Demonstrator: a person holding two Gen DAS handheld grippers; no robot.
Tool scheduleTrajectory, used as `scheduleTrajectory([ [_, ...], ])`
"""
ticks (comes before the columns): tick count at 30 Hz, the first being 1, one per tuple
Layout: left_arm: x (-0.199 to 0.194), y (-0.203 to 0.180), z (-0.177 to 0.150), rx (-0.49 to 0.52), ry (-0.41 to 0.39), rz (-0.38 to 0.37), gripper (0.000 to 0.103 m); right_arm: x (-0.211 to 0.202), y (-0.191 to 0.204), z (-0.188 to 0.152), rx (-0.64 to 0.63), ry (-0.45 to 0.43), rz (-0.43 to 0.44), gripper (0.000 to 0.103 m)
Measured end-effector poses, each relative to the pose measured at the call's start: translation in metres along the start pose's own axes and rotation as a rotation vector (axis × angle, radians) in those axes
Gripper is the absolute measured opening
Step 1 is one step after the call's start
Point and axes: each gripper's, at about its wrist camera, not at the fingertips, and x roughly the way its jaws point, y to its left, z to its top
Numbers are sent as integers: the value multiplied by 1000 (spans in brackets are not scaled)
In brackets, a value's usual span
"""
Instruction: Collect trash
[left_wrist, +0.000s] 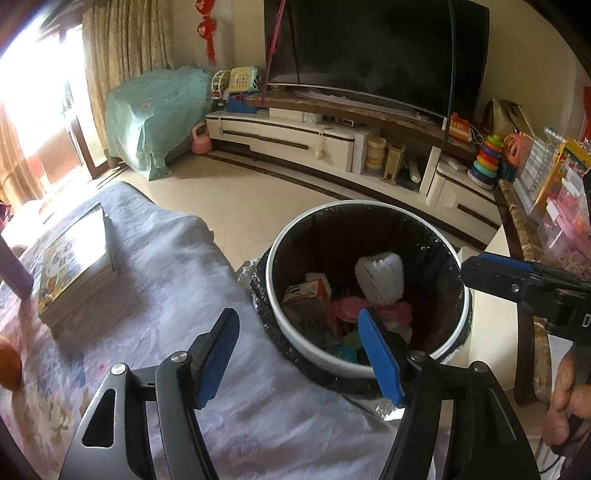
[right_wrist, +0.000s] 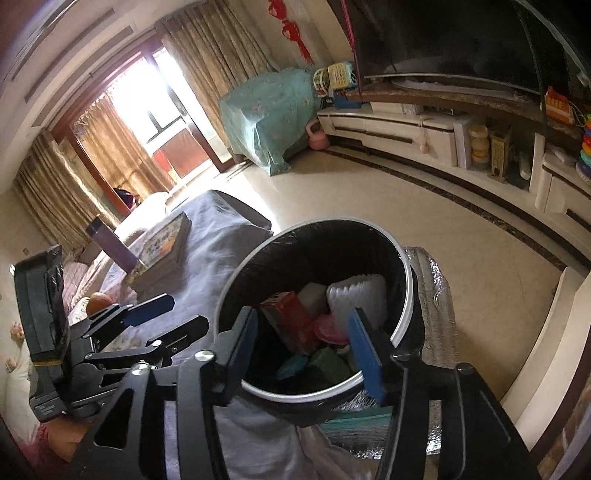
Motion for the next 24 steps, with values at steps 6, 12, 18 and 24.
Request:
scheduleTrajectory([
  [6, -22, 5, -19, -16, -19, -8, 70, -16, 11, -13, 10, -38, 17, 79],
  [12, -43, 8, -46, -33, -26, -13, 76, -30, 19, -29, 39, -63, 29, 93],
  [18, -74, 18, -82, -78, -65, -31, 80, -52, 32, -56, 54, -130, 15, 100],
  [24, -110, 36, -131, -160, -120, -52, 81, -66, 48, -94, 48, -174, -18, 101],
])
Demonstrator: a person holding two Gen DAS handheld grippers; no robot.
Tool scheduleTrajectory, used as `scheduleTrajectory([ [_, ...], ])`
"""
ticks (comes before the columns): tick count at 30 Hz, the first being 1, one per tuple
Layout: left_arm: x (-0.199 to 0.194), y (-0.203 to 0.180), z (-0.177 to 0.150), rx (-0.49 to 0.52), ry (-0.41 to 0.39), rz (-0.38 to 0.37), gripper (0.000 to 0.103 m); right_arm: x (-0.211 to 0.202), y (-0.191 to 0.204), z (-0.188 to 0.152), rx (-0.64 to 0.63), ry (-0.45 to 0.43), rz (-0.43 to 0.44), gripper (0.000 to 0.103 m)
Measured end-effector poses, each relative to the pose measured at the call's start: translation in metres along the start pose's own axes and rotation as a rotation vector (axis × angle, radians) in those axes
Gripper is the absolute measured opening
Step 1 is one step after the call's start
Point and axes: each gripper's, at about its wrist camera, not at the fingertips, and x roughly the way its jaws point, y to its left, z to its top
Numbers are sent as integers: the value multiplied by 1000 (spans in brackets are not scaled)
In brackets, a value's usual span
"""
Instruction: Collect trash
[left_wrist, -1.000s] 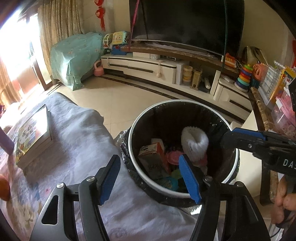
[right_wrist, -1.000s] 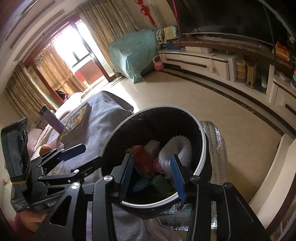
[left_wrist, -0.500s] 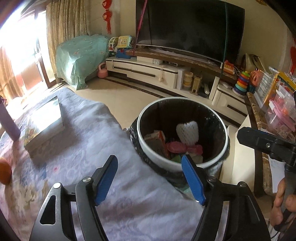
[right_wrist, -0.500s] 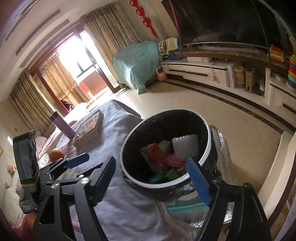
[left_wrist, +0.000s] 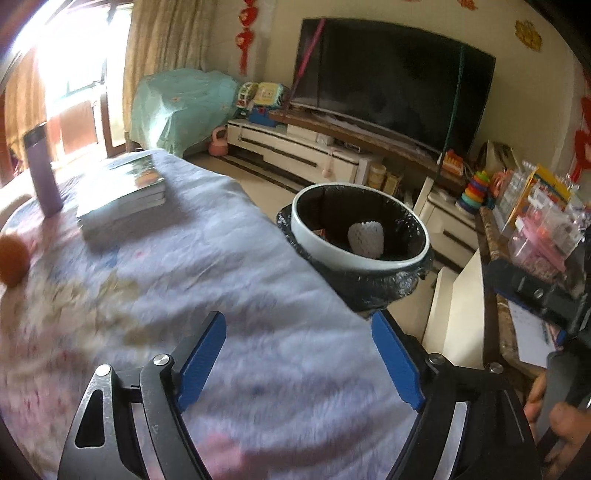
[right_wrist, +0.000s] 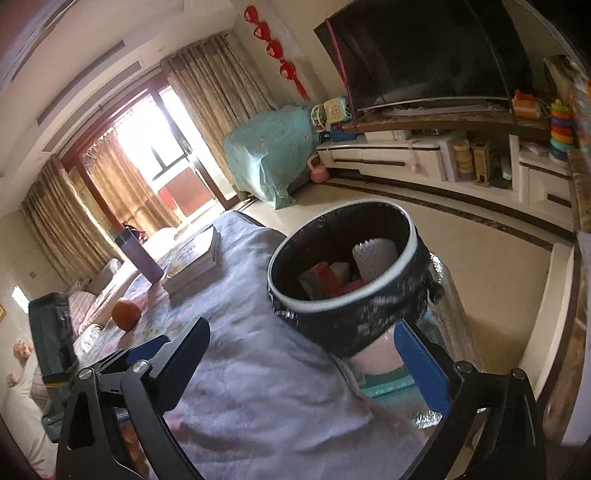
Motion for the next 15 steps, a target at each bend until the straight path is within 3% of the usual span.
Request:
scheduleTrajectory([
  [6, -51, 9, -27, -31, -116, 11, 82, -22, 22, -23, -58, -67, -70, 101],
  [9, -79, 9, -34, -38, -192, 18, 85, -46, 40, -19, -119, -171, -128, 101],
  [11, -100, 11, -41, -52, -265, 51, 102, -67, 53, -16, -166, -277, -168, 103],
  [13, -115, 10, -50, -58, -327, 99, 102, -80, 65, -17, -217, -352, -208, 103],
  [15, -124, 8, -60, -48, -349, 148, 102, -80, 71, -20, -247, -361, -227, 103],
])
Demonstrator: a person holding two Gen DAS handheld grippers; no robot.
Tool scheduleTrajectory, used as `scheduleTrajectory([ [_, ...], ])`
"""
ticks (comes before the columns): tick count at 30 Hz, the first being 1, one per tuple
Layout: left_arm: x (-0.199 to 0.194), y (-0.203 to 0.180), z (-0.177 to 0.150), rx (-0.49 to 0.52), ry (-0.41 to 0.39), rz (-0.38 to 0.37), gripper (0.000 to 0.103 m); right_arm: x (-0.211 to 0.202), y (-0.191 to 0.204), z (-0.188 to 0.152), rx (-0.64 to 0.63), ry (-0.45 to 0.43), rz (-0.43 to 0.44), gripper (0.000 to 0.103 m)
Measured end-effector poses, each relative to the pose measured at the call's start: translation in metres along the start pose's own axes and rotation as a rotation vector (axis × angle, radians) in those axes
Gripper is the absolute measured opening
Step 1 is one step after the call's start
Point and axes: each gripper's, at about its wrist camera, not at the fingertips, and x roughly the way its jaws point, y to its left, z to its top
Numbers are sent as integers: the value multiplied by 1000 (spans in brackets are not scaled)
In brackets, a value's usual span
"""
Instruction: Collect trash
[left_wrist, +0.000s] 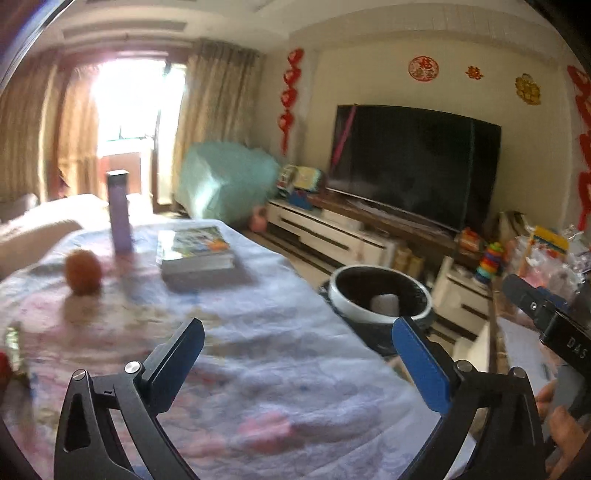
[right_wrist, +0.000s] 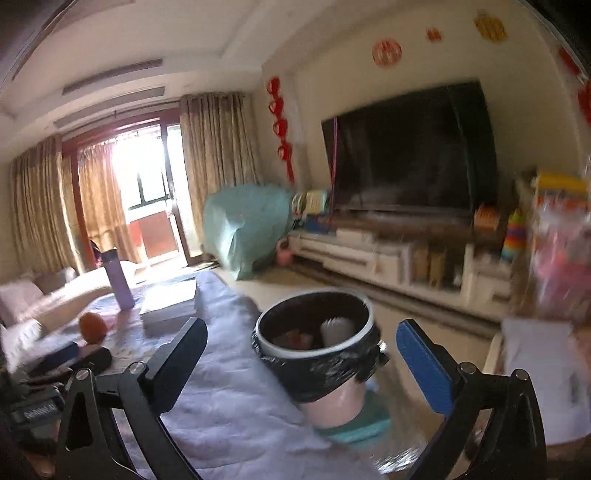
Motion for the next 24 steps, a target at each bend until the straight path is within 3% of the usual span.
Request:
scheduleTrajectory([
  [7, -18, -3, -25, 18, -16, 36, 102, 6, 14, -24, -54, 38, 0, 103],
  [24, -17, -14, -40, 69, -94, 135, 102, 1, 12, -45, -34, 51, -15, 103],
])
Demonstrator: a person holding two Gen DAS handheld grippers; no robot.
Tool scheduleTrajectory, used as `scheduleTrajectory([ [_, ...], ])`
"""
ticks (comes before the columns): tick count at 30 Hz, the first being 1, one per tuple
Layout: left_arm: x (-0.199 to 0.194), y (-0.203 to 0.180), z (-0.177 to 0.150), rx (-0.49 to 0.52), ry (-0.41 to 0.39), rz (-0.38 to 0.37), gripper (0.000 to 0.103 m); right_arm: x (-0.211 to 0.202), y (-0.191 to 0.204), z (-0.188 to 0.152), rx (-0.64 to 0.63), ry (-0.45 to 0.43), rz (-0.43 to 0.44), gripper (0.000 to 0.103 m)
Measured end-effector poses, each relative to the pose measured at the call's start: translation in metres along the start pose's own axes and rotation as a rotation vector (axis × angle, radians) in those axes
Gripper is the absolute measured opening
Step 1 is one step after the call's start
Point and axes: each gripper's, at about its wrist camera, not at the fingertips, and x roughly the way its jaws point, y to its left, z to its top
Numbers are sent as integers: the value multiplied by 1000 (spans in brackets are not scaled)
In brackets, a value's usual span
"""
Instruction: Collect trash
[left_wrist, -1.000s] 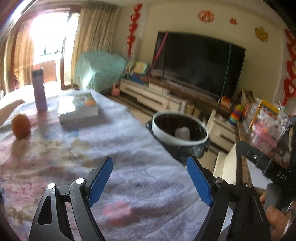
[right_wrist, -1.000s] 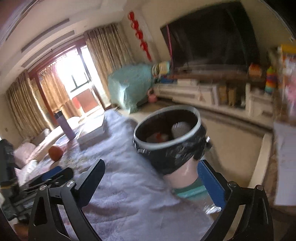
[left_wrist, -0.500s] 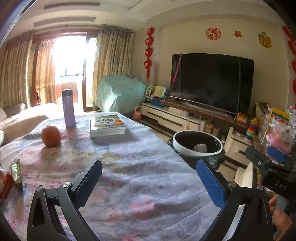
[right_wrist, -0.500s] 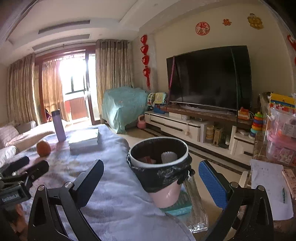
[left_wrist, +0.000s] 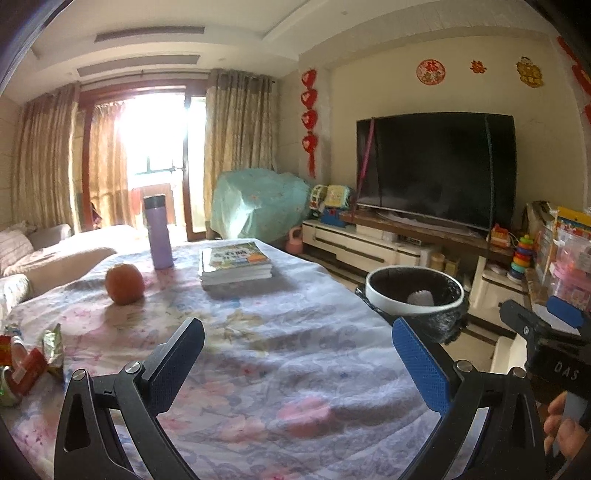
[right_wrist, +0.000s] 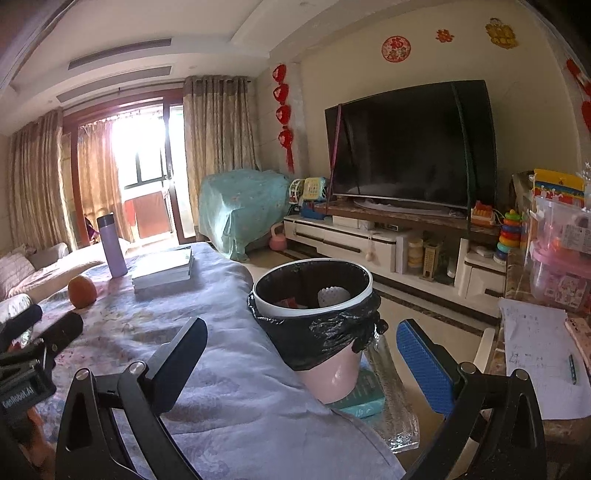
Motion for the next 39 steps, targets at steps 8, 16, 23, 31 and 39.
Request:
scheduleTrajectory([
  [8, 1, -1, -8, 5, -15, 8, 102, -2, 4, -4, -18, -23, 15, 103],
  [16, 1, 0, -9, 14, -30, 10, 102, 0, 1, -5, -9, -17, 13, 103],
  [23, 2, 2, -11, 13, -29, 8, 102, 0, 2, -6, -17, -21, 14, 103],
  [31, 1, 3, -11, 10, -33, 2, 102, -4, 3, -4, -18, -37, 12, 103],
  [39, 1, 3, -11, 13, -36, -2, 102, -5, 4, -3, -15, -38, 17, 103],
])
